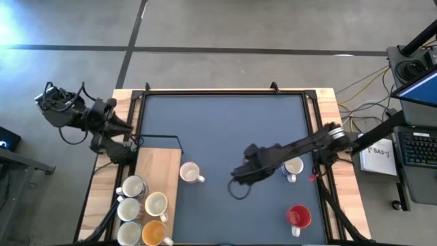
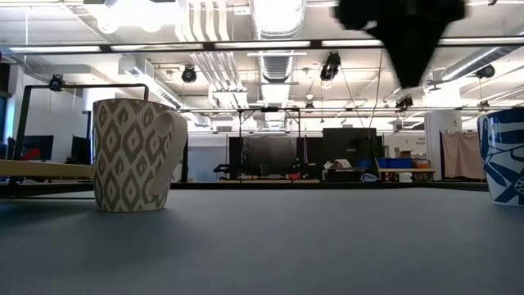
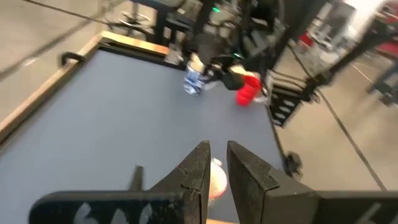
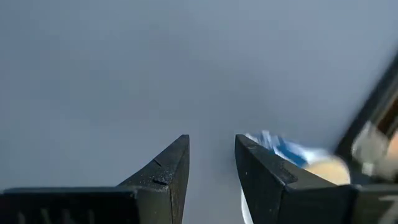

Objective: Place coffee mugs
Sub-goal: Move the patterned blue mug to the center of the table, then move the orange mug to the center of the table

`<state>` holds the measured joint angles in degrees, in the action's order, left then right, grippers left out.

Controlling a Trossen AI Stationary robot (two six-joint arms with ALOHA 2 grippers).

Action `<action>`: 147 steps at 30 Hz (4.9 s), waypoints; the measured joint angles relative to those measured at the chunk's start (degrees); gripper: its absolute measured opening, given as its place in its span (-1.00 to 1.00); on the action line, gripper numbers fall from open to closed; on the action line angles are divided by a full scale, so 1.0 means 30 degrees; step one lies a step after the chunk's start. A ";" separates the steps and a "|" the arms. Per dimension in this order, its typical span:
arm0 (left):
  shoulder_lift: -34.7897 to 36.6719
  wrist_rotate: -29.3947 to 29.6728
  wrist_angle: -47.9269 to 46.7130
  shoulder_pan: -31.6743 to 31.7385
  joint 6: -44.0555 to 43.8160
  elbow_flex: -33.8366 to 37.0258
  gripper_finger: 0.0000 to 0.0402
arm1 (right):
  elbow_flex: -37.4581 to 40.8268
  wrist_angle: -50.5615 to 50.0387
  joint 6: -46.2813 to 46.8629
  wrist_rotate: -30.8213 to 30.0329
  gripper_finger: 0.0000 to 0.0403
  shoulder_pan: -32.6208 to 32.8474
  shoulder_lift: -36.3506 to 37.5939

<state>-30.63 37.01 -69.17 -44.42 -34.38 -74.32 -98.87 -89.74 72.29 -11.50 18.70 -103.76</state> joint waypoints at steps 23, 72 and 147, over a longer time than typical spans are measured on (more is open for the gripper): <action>-0.0058 0.3673 0.0058 0.0000 -0.1884 0.0000 -0.82 | 1.2308 0.5404 0.6247 0.1735 -0.41 0.1978 0.9282; 0.0321 0.2122 -0.1343 -0.0001 -0.1709 0.0000 -0.82 | -0.2088 0.8897 0.2401 0.3845 -0.92 0.1707 -0.4044; 0.3577 0.1298 -0.1778 -0.0004 -0.0565 -0.0007 -0.82 | -1.2042 0.3927 -0.5112 0.5140 -0.62 -0.0190 -0.6999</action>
<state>-19.90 40.91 -74.50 -44.44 -36.07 -74.35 -135.00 -77.96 56.95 3.92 18.14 -124.76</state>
